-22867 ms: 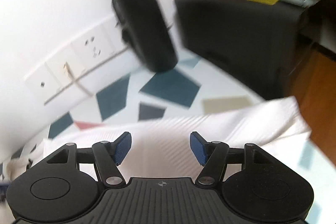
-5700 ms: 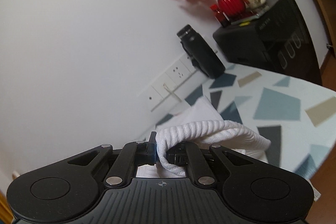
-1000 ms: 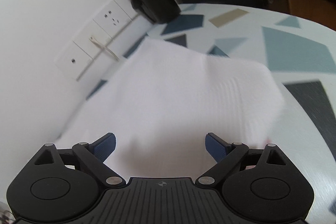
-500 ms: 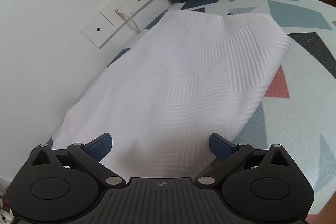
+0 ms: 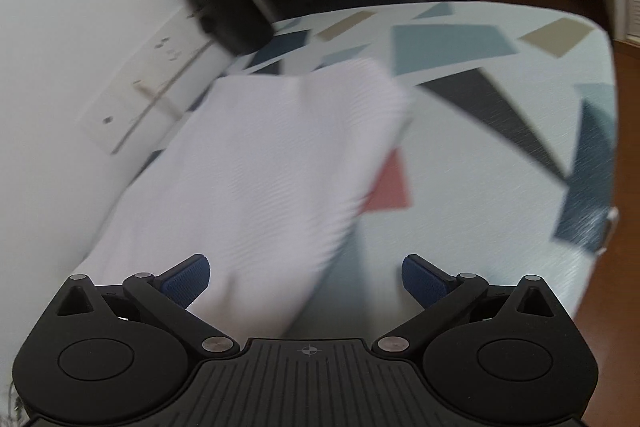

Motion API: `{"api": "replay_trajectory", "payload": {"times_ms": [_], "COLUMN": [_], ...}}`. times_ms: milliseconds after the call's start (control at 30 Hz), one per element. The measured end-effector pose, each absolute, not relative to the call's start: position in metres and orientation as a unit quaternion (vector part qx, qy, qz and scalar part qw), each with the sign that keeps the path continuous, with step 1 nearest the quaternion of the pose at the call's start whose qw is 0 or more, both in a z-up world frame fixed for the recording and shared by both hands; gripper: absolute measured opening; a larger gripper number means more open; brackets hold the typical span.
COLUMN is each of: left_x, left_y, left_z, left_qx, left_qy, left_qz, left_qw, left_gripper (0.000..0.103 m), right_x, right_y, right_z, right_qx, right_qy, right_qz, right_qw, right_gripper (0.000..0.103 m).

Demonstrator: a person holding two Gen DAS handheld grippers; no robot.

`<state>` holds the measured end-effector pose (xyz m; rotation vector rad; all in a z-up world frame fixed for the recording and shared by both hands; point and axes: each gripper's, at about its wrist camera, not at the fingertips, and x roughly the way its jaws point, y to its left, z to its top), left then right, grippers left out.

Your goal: Fold clothes

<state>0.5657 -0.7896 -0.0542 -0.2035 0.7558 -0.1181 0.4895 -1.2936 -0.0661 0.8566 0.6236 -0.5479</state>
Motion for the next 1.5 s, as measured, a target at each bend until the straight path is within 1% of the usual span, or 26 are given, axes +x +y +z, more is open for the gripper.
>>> {"api": "replay_trajectory", "payload": {"times_ms": [133, 200, 300, 333, 400, 433, 467, 533, 600, 700, 867, 1067, 1233, 1400, 1433, 1467, 1500], "left_x": [0.567, 0.564, 0.565, 0.568, 0.577, 0.580, 0.582, 0.585, 0.588, 0.591, 0.597, 0.603, 0.603, 0.603, 0.603, 0.602, 0.601], "left_y": [-0.815, -0.824, -0.834, -0.836, -0.837, -0.838, -0.839, -0.846, -0.853, -0.866, -0.867, -0.866, -0.866, -0.868, -0.868, -0.868, -0.869], "left_z": [-0.066, -0.069, -0.075, -0.077, -0.083, -0.085, -0.085, -0.087, -0.089, -0.093, -0.093, -0.093, -0.094, -0.094, -0.093, -0.093, -0.091], "left_qx": [-0.086, -0.063, -0.031, -0.027, -0.026, -0.026, -0.024, -0.007, 0.017, 0.055, 0.041, 0.048, 0.047, 0.045, 0.046, 0.047, 0.047], "left_qy": [0.400, 0.404, 0.411, 0.417, 0.430, 0.435, 0.439, 0.448, 0.457, 0.464, 0.478, 0.486, 0.488, 0.486, 0.486, 0.485, 0.480], "left_qz": [-0.079, -0.081, -0.081, -0.078, -0.068, -0.063, -0.057, -0.046, -0.035, -0.020, 0.000, -0.011, -0.007, -0.003, -0.003, -0.003, -0.002], "left_qw": [0.909, 0.909, 0.907, 0.905, 0.900, 0.898, 0.896, 0.893, 0.889, 0.884, 0.877, 0.873, 0.872, 0.873, 0.873, 0.873, 0.876], "left_gripper": [0.094, 0.099, 0.101, 0.101, 0.101, 0.102, 0.102, 0.102, 0.102, 0.103, 0.103, 0.103, 0.103, 0.103, 0.103, 0.103, 0.103], "right_x": [0.482, 0.480, 0.483, 0.487, 0.497, 0.502, 0.509, 0.521, 0.534, 0.552, 0.571, 0.571, 0.569, 0.574, 0.574, 0.573, 0.572], "right_y": [-1.331, -1.352, -1.377, -1.383, -1.393, -1.396, -1.394, -1.387, -1.381, -1.371, -1.348, -1.335, -1.336, -1.332, -1.331, -1.330, -1.330], "right_z": [-0.073, -0.079, -0.088, -0.090, -0.097, -0.101, -0.101, -0.097, -0.094, -0.089, -0.086, -0.089, -0.092, -0.092, -0.092, -0.092, -0.092], "right_qx": [0.430, 0.458, 0.504, 0.517, 0.542, 0.552, 0.541, 0.504, 0.467, 0.409, 0.316, 0.291, 0.302, 0.271, 0.268, 0.265, 0.263], "right_qy": [0.276, 0.267, 0.231, 0.223, 0.214, 0.212, 0.220, 0.240, 0.260, 0.289, 0.321, 0.305, 0.286, 0.306, 0.307, 0.307, 0.306], "right_qz": [-0.277, -0.277, -0.263, -0.253, -0.230, -0.222, -0.220, -0.220, -0.220, -0.219, -0.223, -0.248, -0.260, -0.257, -0.257, -0.259, -0.260], "right_qw": [0.814, 0.801, 0.789, 0.787, 0.779, 0.775, 0.781, 0.800, 0.816, 0.837, 0.865, 0.872, 0.871, 0.876, 0.876, 0.877, 0.877], "right_gripper": [0.102, 0.102, 0.102, 0.100, 0.089, 0.087, 0.085, 0.087, 0.102, 0.102, 0.102, 0.102, 0.102, 0.102, 0.102, 0.098, 0.092]}}
